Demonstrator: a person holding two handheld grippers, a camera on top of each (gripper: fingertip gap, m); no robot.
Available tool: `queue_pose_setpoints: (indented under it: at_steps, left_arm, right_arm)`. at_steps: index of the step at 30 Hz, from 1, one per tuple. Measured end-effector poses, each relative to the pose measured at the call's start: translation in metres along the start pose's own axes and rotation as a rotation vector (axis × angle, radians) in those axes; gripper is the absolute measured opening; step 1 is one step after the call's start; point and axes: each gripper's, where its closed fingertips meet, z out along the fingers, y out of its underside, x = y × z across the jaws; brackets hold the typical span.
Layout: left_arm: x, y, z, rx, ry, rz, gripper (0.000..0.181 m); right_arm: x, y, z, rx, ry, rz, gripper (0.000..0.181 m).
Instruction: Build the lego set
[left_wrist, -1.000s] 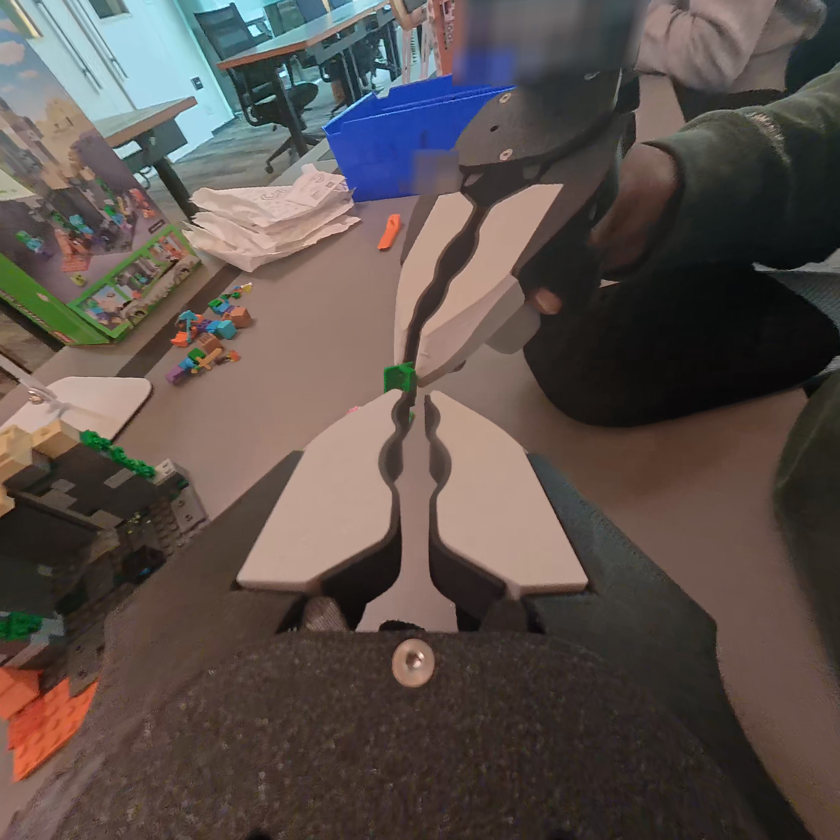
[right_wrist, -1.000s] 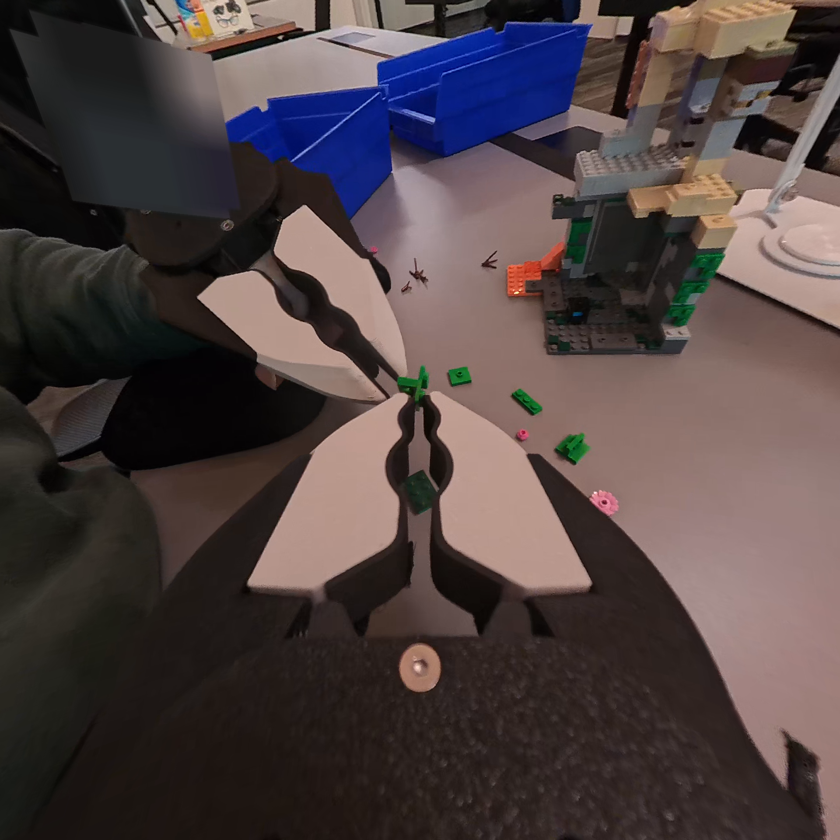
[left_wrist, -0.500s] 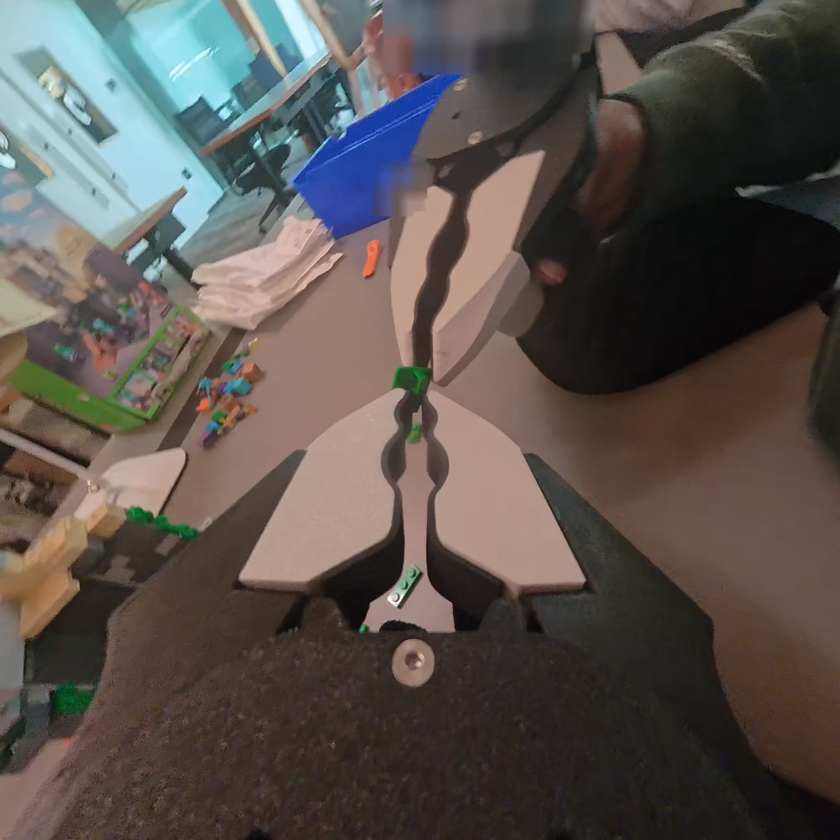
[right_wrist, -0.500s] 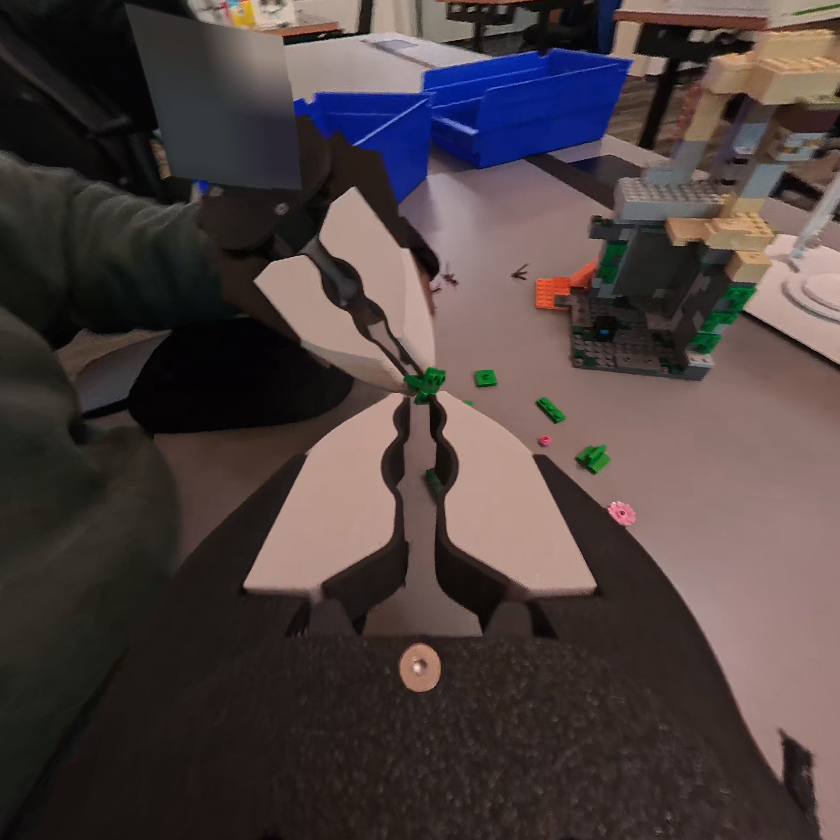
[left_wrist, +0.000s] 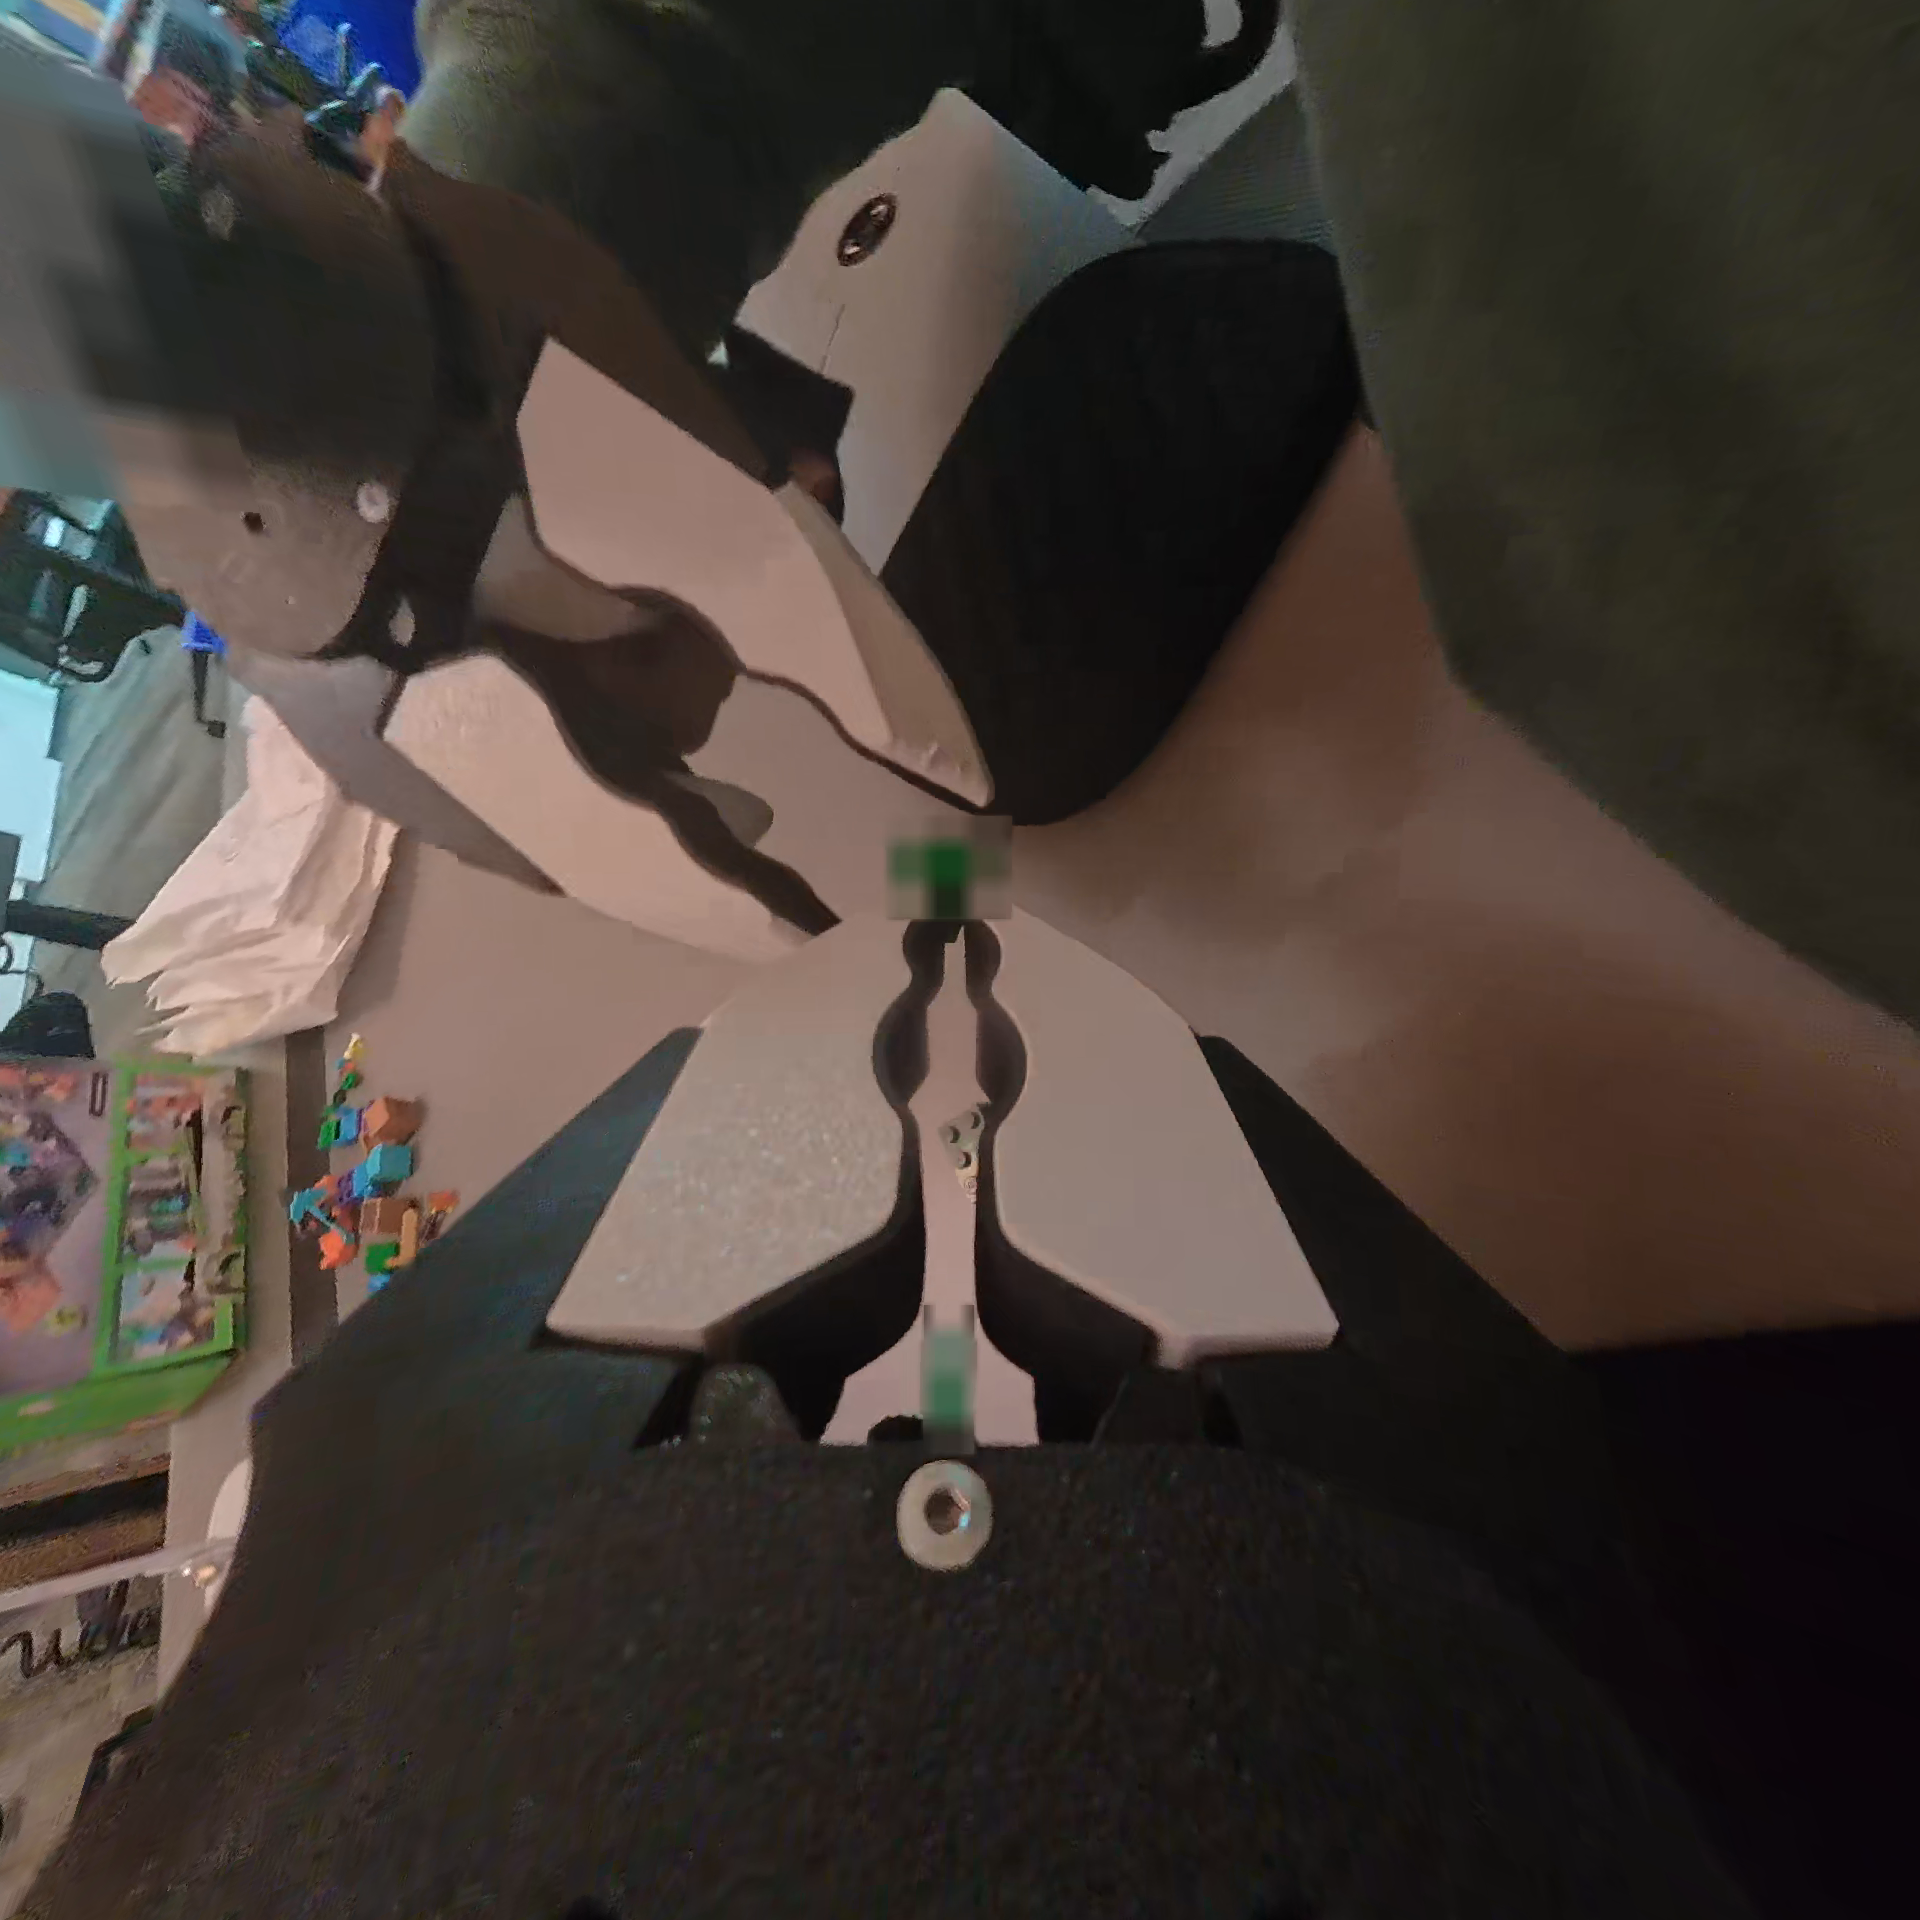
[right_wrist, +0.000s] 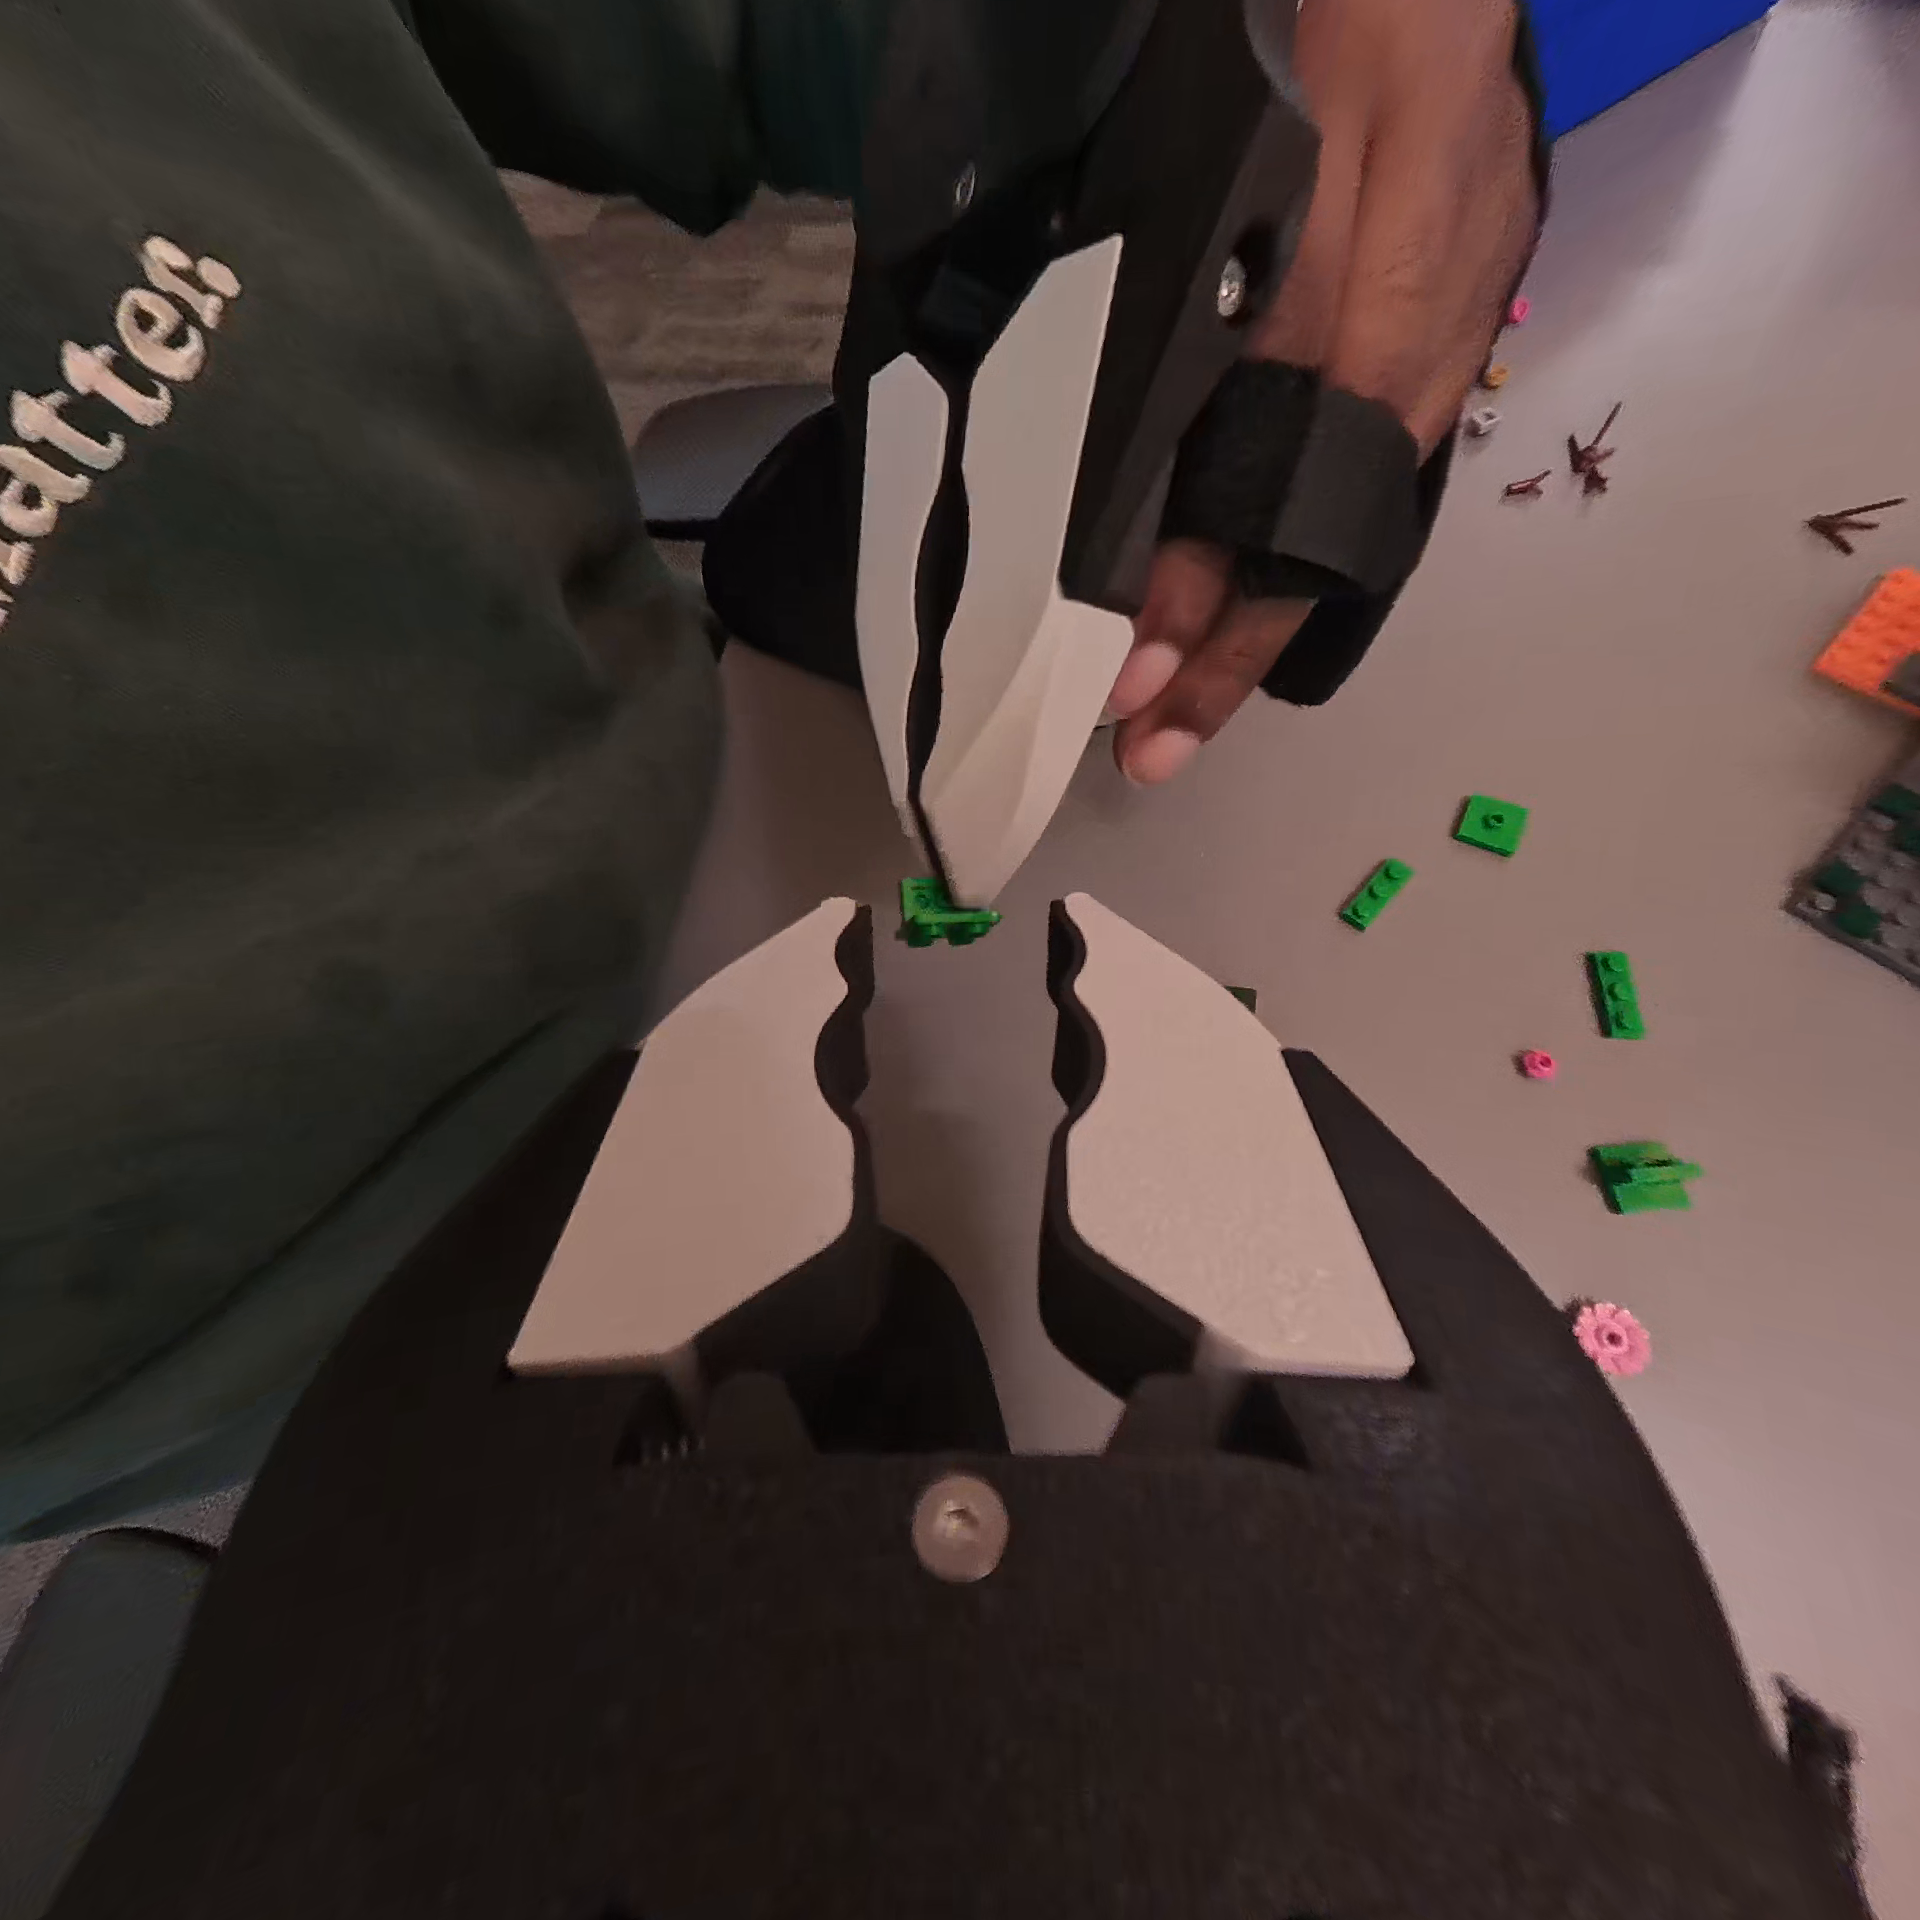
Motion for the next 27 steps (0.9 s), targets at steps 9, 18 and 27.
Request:
queue_pose_setpoints:
  at_steps: [9,18,27]
  left_arm:
    - [-0.014,0.012,0.000,0.026,-0.041,-0.166,0.006]
    - [-0.005,0.081,0.021,-0.217,-0.049,-0.631,0.032]
    - [0.009,0.100,0.040,-0.356,0.058,-0.735,0.016]
  right_arm:
    - [0.017,0.005,0.000,0.135,0.105,0.054,0.018]
    - [0.050,0.020,-0.022,0.333,0.331,0.108,0.017]
    - [0.052,0.026,-0.021,0.335,0.378,0.062,0.017]
